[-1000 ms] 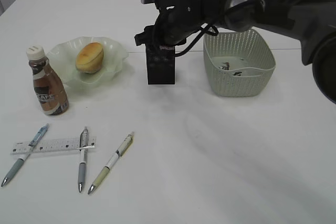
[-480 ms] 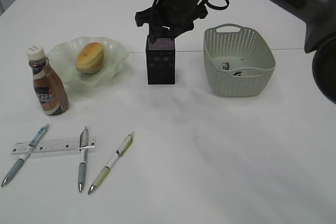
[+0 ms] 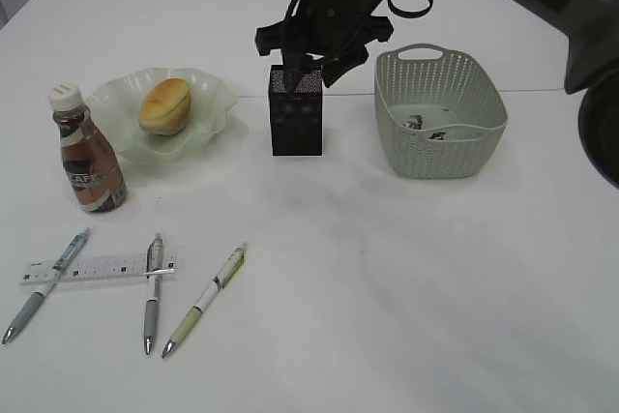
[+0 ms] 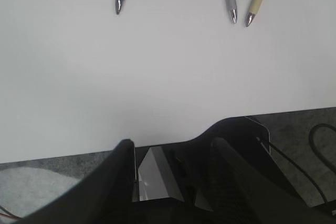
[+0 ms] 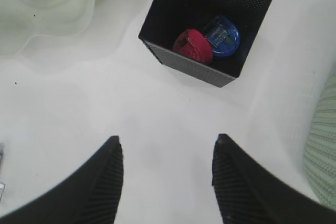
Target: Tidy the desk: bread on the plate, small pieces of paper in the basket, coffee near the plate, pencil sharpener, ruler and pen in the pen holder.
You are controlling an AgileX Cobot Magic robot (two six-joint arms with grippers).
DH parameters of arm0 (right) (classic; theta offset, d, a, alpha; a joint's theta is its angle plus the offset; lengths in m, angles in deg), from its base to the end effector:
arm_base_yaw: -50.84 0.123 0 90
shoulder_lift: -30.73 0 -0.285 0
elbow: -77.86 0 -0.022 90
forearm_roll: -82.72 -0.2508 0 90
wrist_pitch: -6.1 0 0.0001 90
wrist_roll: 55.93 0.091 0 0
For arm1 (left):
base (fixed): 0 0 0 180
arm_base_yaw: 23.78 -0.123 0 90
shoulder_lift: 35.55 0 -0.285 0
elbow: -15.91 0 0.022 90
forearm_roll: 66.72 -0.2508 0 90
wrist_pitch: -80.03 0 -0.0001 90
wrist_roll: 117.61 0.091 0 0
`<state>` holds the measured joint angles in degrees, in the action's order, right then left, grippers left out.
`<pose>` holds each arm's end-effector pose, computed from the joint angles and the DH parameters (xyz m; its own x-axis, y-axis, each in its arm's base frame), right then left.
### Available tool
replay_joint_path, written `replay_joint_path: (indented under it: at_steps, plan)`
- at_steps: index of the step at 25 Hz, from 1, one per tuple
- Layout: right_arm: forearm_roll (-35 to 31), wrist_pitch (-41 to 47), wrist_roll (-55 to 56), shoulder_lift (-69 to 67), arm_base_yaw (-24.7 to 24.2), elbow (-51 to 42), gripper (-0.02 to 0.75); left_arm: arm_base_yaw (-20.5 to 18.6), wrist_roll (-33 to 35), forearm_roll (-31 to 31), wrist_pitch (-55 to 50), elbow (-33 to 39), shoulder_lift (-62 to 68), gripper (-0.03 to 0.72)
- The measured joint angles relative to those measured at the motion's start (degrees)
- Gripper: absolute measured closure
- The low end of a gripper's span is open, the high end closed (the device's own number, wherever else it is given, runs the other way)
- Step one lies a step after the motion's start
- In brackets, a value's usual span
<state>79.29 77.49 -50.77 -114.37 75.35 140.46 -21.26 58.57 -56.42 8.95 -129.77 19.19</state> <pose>0.4705 0.2202 0.2590 -0.8596 -0.2723 -0.4324 -0.3453 0.9333 0.0986 0.1159 -0.0205 0.2976 -0.9432 -0.0820 -0.3218 -0.0167 0.9795 -0.2007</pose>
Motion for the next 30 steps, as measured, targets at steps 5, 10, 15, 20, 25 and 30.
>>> replay_joint_path:
  at_steps: [5,10,15,20,25,30]
  plan:
    - [0.7,0.3,0.0,2.9,0.0,-1.4,0.309,0.0,0.0,-0.2,0.0,0.0,0.0,0.346]
    - [0.8,0.3,0.0,8.1,0.0,-6.9,0.309,0.0,0.1,-1.1,0.0,0.0,0.0,0.346]
    - [0.8,0.3,0.0,14.6,0.0,-14.3,0.309,0.0,0.1,-2.9,0.0,0.0,0.0,0.346]
    - [0.8,0.3,-0.3,20.8,0.0,-19.8,0.309,0.0,0.1,-3.4,0.0,0.0,0.0,0.346]
    - [0.8,0.3,-3.9,28.4,0.0,-25.9,0.309,0.0,0.1,-4.4,-0.1,0.0,0.0,0.346]
    - [1.1,0.3,-6.5,37.6,0.0,-35.3,0.309,0.0,0.1,-4.5,-0.1,0.0,0.0,0.346]
